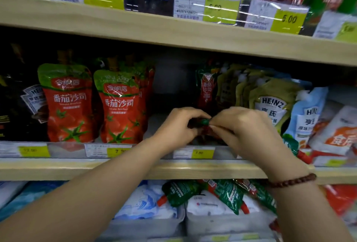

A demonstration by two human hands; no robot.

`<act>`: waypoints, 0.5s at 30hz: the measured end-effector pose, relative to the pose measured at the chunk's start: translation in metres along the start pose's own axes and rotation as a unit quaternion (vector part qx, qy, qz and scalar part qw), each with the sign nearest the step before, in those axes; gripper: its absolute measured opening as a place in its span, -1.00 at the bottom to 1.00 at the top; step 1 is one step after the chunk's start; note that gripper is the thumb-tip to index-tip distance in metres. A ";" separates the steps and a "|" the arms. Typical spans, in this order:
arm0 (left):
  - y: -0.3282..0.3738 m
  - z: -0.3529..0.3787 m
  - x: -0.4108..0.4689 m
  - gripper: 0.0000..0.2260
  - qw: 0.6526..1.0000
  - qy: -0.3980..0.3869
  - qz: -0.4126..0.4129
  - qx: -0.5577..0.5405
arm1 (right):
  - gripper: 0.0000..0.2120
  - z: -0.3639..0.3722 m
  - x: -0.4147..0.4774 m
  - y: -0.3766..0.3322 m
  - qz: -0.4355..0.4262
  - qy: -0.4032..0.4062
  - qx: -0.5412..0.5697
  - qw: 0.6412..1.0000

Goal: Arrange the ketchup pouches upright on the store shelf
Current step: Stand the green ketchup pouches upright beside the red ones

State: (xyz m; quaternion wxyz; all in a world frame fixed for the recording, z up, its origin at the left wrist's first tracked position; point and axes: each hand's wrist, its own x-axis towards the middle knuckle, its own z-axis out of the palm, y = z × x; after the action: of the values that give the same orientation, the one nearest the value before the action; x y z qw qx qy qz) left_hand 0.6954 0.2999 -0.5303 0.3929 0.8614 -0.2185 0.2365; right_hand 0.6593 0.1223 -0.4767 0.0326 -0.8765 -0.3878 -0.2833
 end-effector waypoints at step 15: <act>-0.015 -0.028 0.012 -0.80 0.954 0.092 -0.163 -0.236 | -0.15 0.065 0.028 0.034 0.291 0.034 0.546 0.785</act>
State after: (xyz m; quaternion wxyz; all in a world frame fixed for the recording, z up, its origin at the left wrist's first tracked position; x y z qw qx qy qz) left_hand 0.7067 0.3286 -0.5152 0.6364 0.7425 -0.0874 0.1896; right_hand 0.7281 0.1352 -0.5112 0.5997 -0.7735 -0.2025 -0.0305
